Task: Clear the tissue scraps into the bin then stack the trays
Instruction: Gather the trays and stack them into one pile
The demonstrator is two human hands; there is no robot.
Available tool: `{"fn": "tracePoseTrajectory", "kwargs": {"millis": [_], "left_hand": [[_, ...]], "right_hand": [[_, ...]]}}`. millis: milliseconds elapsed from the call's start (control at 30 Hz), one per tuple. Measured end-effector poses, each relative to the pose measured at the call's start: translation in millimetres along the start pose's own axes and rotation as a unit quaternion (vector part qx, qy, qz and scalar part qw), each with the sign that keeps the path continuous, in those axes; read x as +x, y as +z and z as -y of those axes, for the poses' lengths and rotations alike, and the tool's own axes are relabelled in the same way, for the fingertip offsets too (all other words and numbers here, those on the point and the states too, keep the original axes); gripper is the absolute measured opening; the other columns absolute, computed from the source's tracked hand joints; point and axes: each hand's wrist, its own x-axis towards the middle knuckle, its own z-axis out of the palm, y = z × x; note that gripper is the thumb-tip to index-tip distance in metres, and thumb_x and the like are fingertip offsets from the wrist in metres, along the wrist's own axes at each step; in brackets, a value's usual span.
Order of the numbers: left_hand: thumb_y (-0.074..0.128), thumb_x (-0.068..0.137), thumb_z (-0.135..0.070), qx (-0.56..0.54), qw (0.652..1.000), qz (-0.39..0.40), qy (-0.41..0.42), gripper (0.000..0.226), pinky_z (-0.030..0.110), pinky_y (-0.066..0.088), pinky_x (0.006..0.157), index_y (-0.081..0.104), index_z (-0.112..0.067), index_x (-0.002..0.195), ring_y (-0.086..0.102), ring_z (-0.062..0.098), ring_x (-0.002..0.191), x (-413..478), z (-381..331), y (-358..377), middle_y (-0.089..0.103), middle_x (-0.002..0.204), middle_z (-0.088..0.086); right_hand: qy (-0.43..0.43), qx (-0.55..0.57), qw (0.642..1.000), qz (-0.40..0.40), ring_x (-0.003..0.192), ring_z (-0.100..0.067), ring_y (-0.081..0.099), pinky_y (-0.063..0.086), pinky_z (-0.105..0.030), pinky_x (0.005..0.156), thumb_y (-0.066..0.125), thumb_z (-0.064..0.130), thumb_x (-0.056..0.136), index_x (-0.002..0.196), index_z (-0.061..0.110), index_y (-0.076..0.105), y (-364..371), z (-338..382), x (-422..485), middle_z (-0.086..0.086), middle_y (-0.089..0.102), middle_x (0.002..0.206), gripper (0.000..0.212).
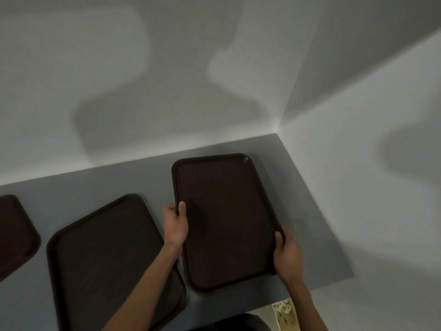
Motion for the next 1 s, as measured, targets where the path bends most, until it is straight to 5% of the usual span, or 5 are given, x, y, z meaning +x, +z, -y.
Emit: {"fn": "tracePoseTrajectory", "kwargs": {"millis": [100,267,533,767,1000], "left_hand": [[0.052,0.106,-0.013,0.088,0.996,0.029,-0.006,0.006,0.038,0.049,0.081,0.052,-0.01,0.111,0.065,0.032,0.101,10.7,19.5,9.2,0.062,0.1,0.005],[0.063,0.093,-0.005,0.252,0.964,0.083,0.034,0.022,0.04,0.053,0.096,0.061,-0.012,0.114,0.063,0.033,0.108,32.2,56.5,19.2,0.065,0.108,0.009],[0.059,0.094,0.002,0.234,0.968,0.047,0.074,0.048,0.038,0.047,0.102,0.048,-0.007,0.139,0.061,0.037,0.118,10.1,59.6,15.8,0.063,0.127,0.017],[0.057,0.098,-0.005,0.272,0.953,0.054,0.123,0.057,0.044,0.048,0.104,0.043,-0.02,0.152,0.059,0.038,0.121,12.4,66.3,11.8,0.06,0.133,0.016],[0.053,0.104,-0.019,0.345,0.929,0.047,0.124,0.06,0.051,0.053,0.091,0.031,-0.022,0.159,0.062,0.041,0.109,7.1,62.9,13.8,0.058,0.128,0.016]], "right_hand": [[0.0,-0.009,0.999,-0.032,0.078,-0.032,0.07,0.047,-0.034,0.067,0.044,0.032,0.112,0.135,0.028,0.053,3.5,-2.6,3.2,0.0,0.068,0.088,0.026],[0.012,-0.042,0.996,-0.079,0.087,-0.037,0.069,0.048,-0.035,0.073,0.05,0.024,0.109,0.133,0.018,0.061,8.4,-13.7,9.3,-0.012,0.072,0.098,0.027],[-0.044,-0.149,0.986,-0.064,0.121,-0.036,0.055,0.051,-0.052,0.102,0.06,0.019,0.101,0.144,0.014,0.06,18.8,-29.2,22.8,-0.015,0.062,0.136,0.043],[-0.115,-0.158,0.981,0.013,0.16,-0.032,0.02,0.013,-0.048,0.132,0.038,-0.001,0.091,0.168,0.015,0.021,31.1,-33.0,29.5,-0.009,0.031,0.171,0.081],[-0.133,-0.139,0.98,0.043,0.162,-0.031,0.016,0.011,-0.046,0.133,0.049,-0.013,0.08,0.169,0.016,0.015,28.2,-30.6,40.1,-0.009,0.026,0.173,0.101]]}}
